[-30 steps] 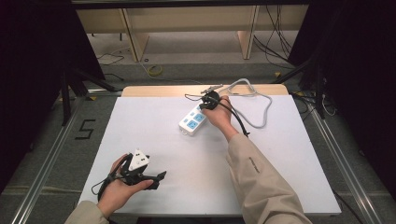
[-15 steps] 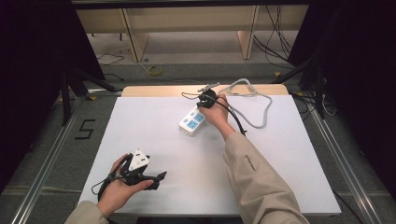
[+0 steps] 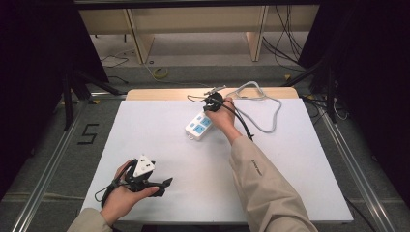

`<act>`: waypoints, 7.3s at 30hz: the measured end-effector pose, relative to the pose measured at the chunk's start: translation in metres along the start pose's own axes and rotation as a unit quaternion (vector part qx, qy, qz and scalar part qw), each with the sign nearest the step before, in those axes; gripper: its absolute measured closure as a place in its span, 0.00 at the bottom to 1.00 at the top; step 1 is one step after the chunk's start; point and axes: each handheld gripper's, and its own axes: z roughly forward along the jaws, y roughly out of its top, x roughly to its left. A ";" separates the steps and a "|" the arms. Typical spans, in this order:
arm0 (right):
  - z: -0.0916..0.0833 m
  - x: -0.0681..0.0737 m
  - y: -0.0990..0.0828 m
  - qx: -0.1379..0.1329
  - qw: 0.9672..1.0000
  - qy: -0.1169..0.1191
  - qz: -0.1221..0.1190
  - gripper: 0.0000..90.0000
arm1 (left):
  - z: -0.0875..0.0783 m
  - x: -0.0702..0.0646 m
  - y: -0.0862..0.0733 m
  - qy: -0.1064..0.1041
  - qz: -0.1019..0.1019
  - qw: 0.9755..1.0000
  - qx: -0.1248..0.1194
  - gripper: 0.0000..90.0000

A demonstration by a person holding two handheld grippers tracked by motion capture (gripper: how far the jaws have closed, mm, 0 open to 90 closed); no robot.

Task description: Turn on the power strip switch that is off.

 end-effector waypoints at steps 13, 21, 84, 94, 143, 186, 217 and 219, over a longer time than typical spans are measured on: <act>0.005 0.005 0.004 0.009 1.000 -0.001 -0.007 1.00 | 0.000 0.000 0.000 -0.003 0.004 1.000 0.002 0.18; 0.005 0.003 0.006 0.012 1.000 -0.010 -0.008 1.00 | 0.000 0.000 0.000 -0.003 0.003 1.000 0.002 0.18; 0.007 0.008 0.007 0.034 0.999 -0.024 0.000 1.00 | -0.002 -0.001 -0.002 -0.001 -0.001 1.000 0.003 0.18; 0.007 0.007 0.006 0.033 0.999 -0.023 0.001 1.00 | -0.002 -0.001 -0.002 -0.001 -0.001 1.000 0.003 0.18; -0.043 -0.008 -0.019 0.007 1.000 -0.009 0.009 0.76 | -0.001 -0.001 -0.001 0.009 0.000 1.000 0.007 0.18; -0.142 -0.022 -0.074 -0.028 0.999 0.022 -0.001 0.66 | -0.001 0.000 -0.002 0.015 -0.005 1.000 0.010 0.18; -0.210 -0.020 -0.126 -0.052 0.998 0.026 -0.003 0.57 | -0.001 0.001 -0.003 0.019 -0.007 1.000 0.014 0.18; -0.214 -0.020 -0.130 -0.051 0.998 0.026 -0.006 0.56 | -0.001 0.001 -0.003 0.019 -0.007 1.000 0.014 0.18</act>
